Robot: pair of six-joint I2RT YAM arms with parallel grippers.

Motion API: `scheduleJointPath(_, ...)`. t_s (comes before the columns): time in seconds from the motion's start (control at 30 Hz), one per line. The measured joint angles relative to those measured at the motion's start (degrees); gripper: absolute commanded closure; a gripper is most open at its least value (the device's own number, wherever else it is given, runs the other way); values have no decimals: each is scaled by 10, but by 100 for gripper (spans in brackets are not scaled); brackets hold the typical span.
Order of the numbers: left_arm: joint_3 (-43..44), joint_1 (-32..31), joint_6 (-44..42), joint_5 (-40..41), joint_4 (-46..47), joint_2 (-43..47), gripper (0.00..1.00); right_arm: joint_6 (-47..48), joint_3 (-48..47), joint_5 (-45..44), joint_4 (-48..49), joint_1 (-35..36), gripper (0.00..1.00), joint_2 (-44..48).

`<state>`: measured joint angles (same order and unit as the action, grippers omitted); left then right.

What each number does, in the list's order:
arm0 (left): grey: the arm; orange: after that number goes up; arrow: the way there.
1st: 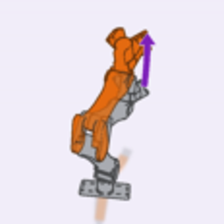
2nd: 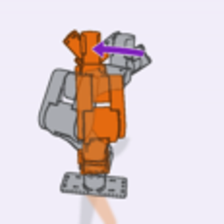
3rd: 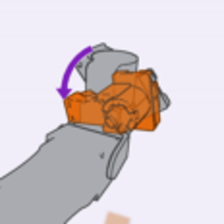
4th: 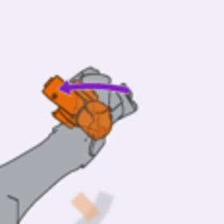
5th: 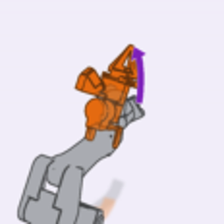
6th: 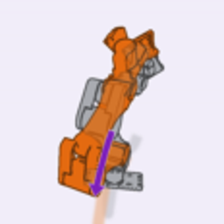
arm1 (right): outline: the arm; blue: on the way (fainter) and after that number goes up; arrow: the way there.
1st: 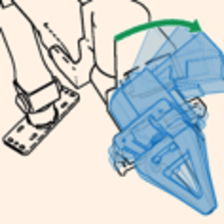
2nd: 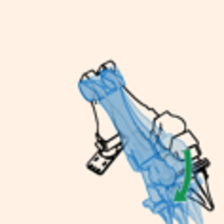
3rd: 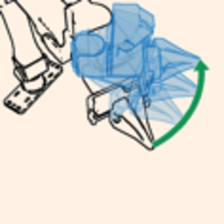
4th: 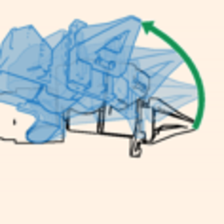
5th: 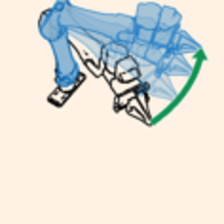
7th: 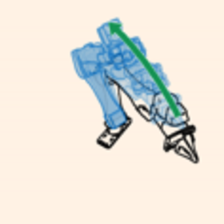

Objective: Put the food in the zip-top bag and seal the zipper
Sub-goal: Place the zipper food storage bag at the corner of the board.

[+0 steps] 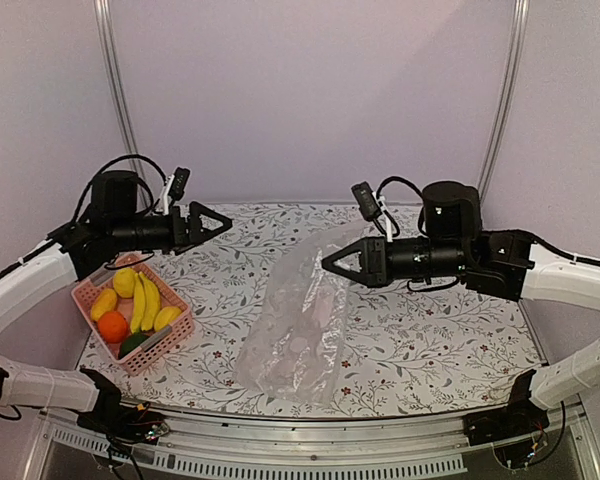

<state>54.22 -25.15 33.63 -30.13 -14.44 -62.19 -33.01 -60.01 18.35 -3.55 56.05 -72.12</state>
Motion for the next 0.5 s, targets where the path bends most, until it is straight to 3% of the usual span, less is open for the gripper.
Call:
scheduleJointPath(0.13,-35,-17,12,0,19,-17,0,-5,22,50,-7,0,100,-15)
scheduleJointPath(0.37,-73,-58,33,20,31,-52,1,-52,123,45,-33,0,98,-37)
scheduleJointPath(0.43,-74,-68,36,27,34,-66,1,-73,148,45,-36,0,87,-48)
scheduleJointPath(0.5,-73,-79,38,31,37,-79,1,-100,184,45,-39,-2,65,-51)
